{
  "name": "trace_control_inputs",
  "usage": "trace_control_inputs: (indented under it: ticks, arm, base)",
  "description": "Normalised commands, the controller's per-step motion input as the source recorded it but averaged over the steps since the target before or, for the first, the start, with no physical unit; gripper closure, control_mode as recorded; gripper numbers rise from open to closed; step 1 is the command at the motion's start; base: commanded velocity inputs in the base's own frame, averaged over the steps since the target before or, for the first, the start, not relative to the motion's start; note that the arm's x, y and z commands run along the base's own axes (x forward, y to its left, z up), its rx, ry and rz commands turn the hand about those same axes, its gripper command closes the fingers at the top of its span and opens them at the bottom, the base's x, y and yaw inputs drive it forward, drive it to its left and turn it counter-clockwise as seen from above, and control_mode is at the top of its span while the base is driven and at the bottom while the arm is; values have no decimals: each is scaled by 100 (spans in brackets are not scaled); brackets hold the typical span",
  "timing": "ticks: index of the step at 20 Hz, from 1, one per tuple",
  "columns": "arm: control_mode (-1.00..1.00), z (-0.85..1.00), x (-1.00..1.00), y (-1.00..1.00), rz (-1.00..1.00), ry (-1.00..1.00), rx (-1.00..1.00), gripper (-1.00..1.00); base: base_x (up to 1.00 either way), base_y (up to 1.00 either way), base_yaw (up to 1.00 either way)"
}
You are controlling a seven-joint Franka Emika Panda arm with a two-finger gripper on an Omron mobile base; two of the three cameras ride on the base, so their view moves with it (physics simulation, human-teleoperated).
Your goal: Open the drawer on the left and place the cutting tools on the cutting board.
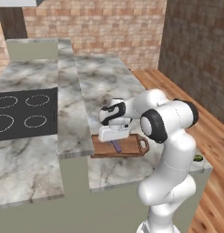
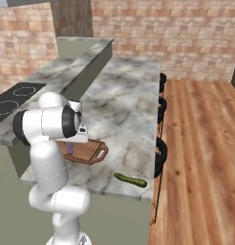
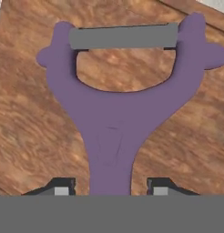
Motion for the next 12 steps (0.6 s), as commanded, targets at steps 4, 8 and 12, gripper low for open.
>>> trace_control_inputs:
  ticks: [4,8,12]
  arm:
    - [-100,36,-27,0,-6,-12,0,-100]
    - [-100,89,-50,-9,-9,-19,0,-100]
    - [-100,100,-69,-20,-10,-23,0,-100]
  base:
    - [0,0,0]
    - [0,0,0]
    - [0,0,0]
